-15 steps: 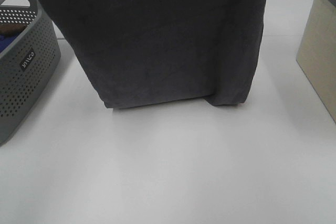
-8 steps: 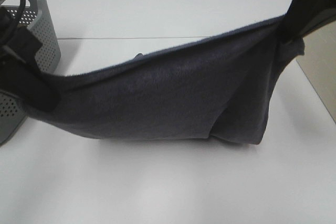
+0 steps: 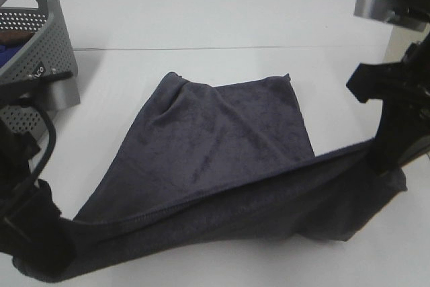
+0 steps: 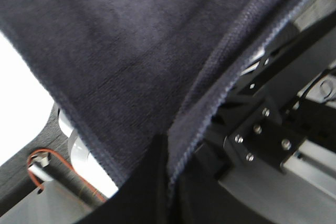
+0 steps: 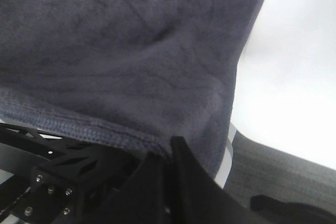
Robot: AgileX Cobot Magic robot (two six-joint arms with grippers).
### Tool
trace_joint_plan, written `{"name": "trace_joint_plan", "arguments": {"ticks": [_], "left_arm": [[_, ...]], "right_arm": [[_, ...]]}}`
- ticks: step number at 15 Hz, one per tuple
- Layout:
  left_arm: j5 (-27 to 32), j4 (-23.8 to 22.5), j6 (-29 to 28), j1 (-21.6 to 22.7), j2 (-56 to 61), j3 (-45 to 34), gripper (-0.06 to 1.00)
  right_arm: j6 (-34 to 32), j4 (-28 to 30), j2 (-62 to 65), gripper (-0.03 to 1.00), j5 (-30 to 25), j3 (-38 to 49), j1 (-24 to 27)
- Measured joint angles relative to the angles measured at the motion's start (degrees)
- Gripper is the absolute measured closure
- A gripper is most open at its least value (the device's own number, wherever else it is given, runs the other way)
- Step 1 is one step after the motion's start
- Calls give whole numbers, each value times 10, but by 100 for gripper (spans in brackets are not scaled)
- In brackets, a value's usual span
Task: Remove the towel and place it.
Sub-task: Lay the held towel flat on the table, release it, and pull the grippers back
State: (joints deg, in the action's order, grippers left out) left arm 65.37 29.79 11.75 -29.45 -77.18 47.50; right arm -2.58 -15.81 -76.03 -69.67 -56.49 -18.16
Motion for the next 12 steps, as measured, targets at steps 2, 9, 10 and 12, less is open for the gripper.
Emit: {"name": "trace_joint_plan", "arguments": {"ticks": [2,9,10,12], "left_arm": [[-1,-13,-18,-45,-4,-3,94],[-6,-14,-9,-88,-85,-29,94],[-1,-11,2,-88,-99,-30,94],[3,6,28,-88,-139,-31,94]], "right_arm": [[-1,2,2,96,0,46,2],[13,-41,5,96,3,164,4],[17,-51,5,96,5,177,4],[26,-58,6,96,26,213,6]]}}
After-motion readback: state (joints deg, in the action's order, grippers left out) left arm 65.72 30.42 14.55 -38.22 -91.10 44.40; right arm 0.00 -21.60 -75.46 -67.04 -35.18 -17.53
